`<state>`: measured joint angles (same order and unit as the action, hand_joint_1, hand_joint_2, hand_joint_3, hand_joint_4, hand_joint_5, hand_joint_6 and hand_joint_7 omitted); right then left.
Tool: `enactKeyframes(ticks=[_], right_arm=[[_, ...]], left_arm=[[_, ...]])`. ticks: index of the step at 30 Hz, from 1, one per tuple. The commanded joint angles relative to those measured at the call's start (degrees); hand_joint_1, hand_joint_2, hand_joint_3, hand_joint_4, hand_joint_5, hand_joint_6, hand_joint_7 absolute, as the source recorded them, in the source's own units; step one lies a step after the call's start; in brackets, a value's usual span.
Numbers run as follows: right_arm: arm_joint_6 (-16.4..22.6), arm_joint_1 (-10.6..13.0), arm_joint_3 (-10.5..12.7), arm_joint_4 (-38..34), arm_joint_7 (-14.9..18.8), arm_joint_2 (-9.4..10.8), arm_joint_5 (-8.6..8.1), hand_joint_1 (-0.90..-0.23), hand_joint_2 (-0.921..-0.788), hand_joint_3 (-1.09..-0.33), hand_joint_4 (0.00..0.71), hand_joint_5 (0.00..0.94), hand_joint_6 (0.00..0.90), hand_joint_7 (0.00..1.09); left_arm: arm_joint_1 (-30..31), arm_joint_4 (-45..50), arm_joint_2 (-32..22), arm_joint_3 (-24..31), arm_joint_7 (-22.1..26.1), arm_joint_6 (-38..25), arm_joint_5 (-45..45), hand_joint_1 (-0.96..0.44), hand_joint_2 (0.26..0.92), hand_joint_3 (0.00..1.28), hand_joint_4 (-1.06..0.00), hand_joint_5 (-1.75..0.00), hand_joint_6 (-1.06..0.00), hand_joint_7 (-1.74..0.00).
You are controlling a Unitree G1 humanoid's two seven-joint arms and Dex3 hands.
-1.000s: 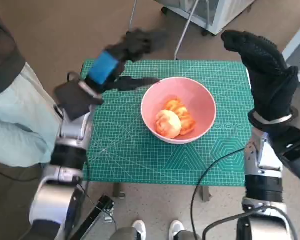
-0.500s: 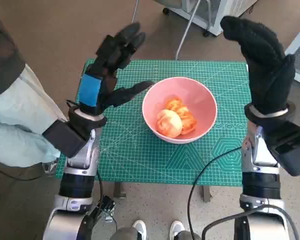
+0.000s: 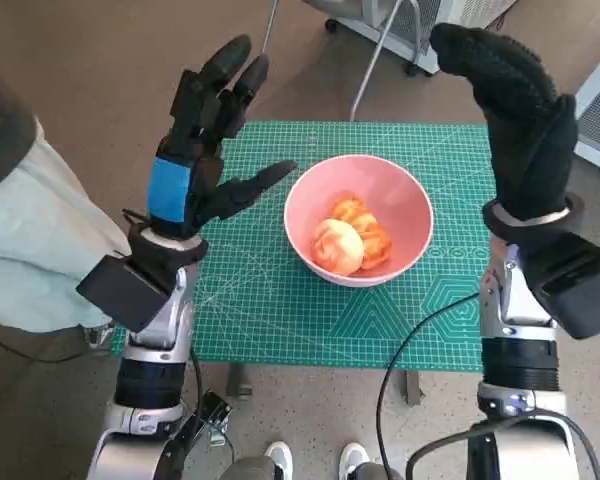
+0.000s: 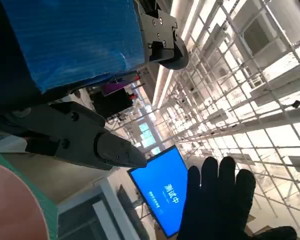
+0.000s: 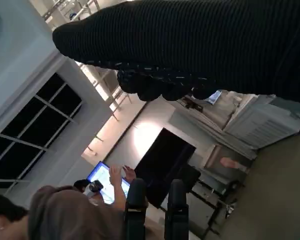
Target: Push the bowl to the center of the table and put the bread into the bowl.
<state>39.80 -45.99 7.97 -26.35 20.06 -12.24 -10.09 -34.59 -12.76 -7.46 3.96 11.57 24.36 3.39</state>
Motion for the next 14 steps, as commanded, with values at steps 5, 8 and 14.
enactKeyframes(ticks=[5,8,14], right_arm=[[0.9,0.6,-0.5,-0.8,-1.1,-0.2,1.94,-0.657,-0.921,-0.773,0.227,0.054,-0.001,0.61],[1.1,0.6,-0.5,-1.0,-1.3,-0.4,2.45,-0.654,-0.921,-0.778,0.225,0.052,-0.001,0.61],[1.2,0.9,-0.6,-1.1,-2.1,-0.7,3.3,-0.647,-0.921,-0.785,0.225,0.048,-0.001,0.63]], left_arm=[[0.7,0.9,0.0,-0.3,0.4,0.8,0.8,-0.12,0.921,0.01,-0.29,0.0,-0.04,-0.56],[0.6,0.7,0.0,-0.5,0.3,0.9,0.6,-0.1,0.921,0.01,-0.29,0.0,-0.04,-0.56],[0.5,0.0,0.2,-0.7,0.5,1.6,0.7,-0.08,0.921,0.01,-0.29,0.0,-0.04,-0.56]])
